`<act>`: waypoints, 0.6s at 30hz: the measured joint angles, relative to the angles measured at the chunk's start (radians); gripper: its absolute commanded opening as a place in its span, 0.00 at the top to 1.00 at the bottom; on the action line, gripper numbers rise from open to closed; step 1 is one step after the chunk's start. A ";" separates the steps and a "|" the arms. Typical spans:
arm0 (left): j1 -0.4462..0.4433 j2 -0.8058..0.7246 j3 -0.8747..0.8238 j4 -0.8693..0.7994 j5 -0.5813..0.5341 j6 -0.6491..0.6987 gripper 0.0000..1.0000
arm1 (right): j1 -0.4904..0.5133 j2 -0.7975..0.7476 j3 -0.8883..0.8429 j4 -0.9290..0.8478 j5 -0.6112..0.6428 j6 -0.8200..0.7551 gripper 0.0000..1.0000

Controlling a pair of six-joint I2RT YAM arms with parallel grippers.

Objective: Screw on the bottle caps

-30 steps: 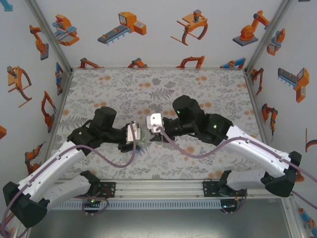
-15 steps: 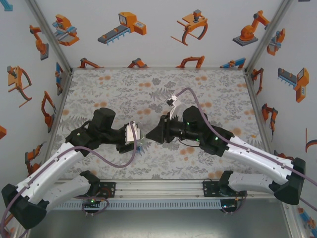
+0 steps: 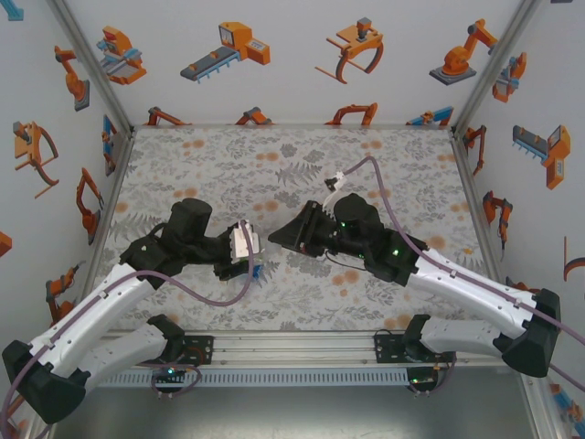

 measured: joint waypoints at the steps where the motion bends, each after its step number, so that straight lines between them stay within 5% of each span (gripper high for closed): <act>1: 0.000 0.000 0.000 0.003 0.000 0.000 1.00 | 0.000 0.000 0.000 0.007 -0.002 -0.027 0.54; 9: -0.007 0.002 0.000 0.055 0.058 0.001 1.00 | 0.002 -0.012 0.062 -0.005 -0.050 -0.409 0.48; 18: -0.007 0.025 0.001 0.052 0.109 0.013 1.00 | 0.002 -0.055 0.194 -0.123 -0.243 -1.030 0.51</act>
